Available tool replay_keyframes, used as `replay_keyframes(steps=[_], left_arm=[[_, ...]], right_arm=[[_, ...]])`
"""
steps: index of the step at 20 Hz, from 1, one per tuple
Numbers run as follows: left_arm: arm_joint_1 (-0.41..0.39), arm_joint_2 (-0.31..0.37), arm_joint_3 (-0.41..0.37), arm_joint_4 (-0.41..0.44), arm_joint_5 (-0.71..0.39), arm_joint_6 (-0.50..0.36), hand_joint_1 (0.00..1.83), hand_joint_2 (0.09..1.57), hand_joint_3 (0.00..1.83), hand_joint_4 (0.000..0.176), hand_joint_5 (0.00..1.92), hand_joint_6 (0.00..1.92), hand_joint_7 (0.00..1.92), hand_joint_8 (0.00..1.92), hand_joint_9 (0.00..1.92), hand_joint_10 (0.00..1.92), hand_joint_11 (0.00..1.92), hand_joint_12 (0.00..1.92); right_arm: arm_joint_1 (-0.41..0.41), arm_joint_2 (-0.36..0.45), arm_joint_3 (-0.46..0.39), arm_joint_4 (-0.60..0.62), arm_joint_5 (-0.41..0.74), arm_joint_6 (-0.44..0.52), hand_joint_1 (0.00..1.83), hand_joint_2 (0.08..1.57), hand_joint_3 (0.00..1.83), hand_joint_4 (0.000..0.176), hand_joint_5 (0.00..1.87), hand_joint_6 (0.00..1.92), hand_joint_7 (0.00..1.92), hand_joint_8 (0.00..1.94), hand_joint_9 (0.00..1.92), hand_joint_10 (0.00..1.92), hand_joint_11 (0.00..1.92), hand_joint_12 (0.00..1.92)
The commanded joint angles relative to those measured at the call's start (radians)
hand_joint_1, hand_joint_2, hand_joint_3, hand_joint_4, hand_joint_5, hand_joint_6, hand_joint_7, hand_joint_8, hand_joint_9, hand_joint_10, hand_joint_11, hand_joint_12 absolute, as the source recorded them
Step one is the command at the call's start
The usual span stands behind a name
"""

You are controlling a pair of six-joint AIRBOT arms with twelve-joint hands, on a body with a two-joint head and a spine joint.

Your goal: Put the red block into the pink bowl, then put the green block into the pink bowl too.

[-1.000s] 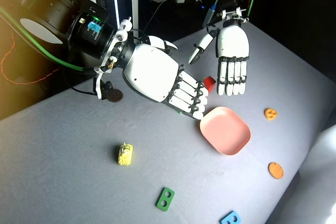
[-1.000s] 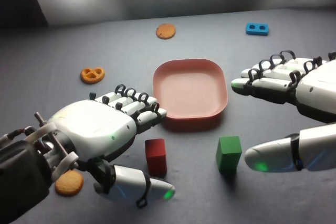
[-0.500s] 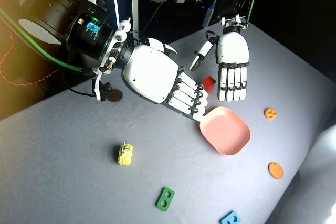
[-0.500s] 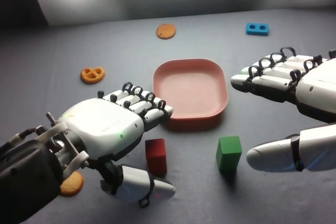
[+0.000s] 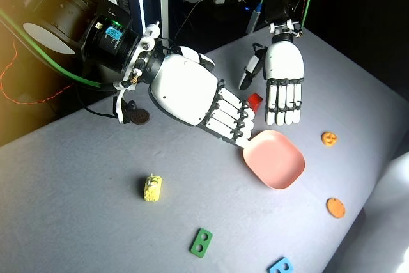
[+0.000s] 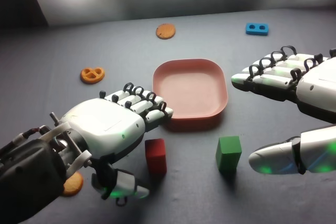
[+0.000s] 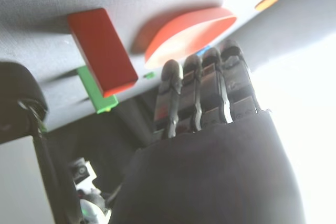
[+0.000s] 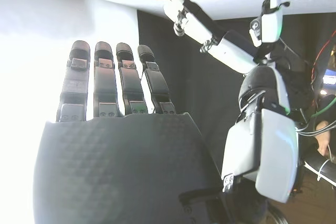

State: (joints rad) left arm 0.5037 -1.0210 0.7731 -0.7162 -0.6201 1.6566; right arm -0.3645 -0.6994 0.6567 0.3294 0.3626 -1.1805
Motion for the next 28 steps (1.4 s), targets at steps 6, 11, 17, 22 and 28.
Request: replay_keyframes(steps=[6,11,17,22,28], left_arm=[[-0.001,-0.003,-0.003,-0.004,-0.083,0.01,1.06,0.99,0.01,0.0,0.23,0.02,0.11,0.02,0.04,0.01,0.04,0.02],[-0.013,-0.003,-0.008,-0.051,-0.096,0.029,0.97,1.01,0.01,0.0,0.2,0.0,0.09,0.0,0.02,0.0,0.01,0.01],[-0.053,0.001,-0.019,-0.13,-0.096,0.071,0.99,1.01,0.0,0.0,0.21,0.0,0.11,0.01,0.02,0.0,0.0,0.0],[-0.08,0.003,-0.037,-0.226,-0.097,0.123,0.94,1.05,0.01,0.0,0.21,0.01,0.08,0.01,0.0,0.0,0.0,0.0],[-0.086,-0.004,-0.042,-0.283,-0.112,0.143,0.86,1.02,0.0,0.0,0.22,0.02,0.05,0.02,0.0,0.0,0.0,0.0]], right_arm=[[0.008,0.011,-0.001,-0.007,0.109,-0.001,0.12,0.99,0.01,0.0,0.07,0.01,0.07,0.01,0.02,0.0,0.04,0.03],[0.008,0.011,-0.001,-0.007,0.109,-0.008,0.17,1.01,0.0,0.0,0.07,0.0,0.08,0.01,0.03,0.0,0.0,0.13],[0.008,0.01,-0.001,-0.007,0.11,-0.016,0.14,1.01,0.0,0.0,0.06,0.0,0.07,0.0,0.02,0.0,0.0,0.18],[0.008,0.01,-0.002,-0.008,0.112,-0.024,0.11,1.01,0.0,0.0,0.09,0.0,0.09,0.0,0.05,0.0,0.0,0.3],[0.008,0.01,-0.002,-0.008,0.112,-0.036,0.14,0.99,0.0,0.0,0.09,0.01,0.1,0.01,0.04,0.01,0.0,0.21]])
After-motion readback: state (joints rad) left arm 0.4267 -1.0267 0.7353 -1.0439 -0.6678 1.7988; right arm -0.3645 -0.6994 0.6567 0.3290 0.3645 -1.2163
